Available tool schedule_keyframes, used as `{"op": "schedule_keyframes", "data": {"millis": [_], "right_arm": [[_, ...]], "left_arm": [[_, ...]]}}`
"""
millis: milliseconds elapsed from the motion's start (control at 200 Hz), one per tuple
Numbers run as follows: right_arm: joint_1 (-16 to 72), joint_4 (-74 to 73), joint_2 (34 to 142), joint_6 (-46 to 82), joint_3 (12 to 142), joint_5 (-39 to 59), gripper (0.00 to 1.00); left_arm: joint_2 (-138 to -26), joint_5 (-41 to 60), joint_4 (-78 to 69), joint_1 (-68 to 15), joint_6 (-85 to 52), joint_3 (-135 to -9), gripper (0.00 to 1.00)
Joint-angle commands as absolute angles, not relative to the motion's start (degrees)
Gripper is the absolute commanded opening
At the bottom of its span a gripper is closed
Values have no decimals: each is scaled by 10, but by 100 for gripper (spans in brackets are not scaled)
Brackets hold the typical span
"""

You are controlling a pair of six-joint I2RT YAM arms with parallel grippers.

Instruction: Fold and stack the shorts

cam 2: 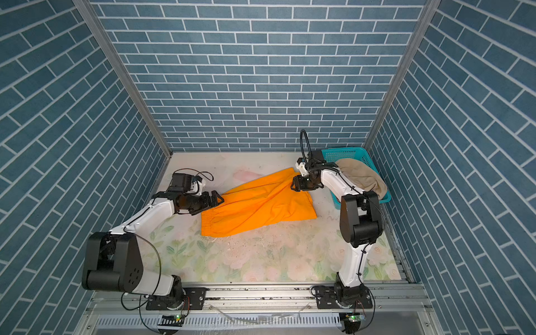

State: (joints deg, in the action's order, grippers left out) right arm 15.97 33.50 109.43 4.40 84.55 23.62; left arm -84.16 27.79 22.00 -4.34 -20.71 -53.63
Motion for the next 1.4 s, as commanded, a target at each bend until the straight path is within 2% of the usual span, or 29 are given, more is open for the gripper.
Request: {"op": "schedule_keyframes", "data": {"millis": [0,105,340,545,720,905,1085,1295,1395], "right_arm": [[160,270,1112,67,858,279,53],[160,261,1143,68,893,277,43],[160,285,1248,67,1018,272,35],[159,312,1347,66,1116,243,29],[156,317,1375,65,1152,226,29],[156,272,1307,63,1116,242,39],[156,270,1201,69,1033,206,50],[155,236,1090,97,855,165,53],[156,192,1076,116,796,184,47]], "left_arm": [[-853,283,158,-46,-199,-539,100],[-861,272,151,-46,-193,-530,100],[-858,225,148,-44,-183,-491,100],[-863,208,130,-37,-175,-467,100],[-868,211,124,-32,-170,-471,100],[-865,227,131,-32,-174,-490,100],[-828,225,158,-33,-175,-506,100],[-760,216,199,-53,-182,-514,100],[-743,218,182,-68,-186,-498,100]]}}
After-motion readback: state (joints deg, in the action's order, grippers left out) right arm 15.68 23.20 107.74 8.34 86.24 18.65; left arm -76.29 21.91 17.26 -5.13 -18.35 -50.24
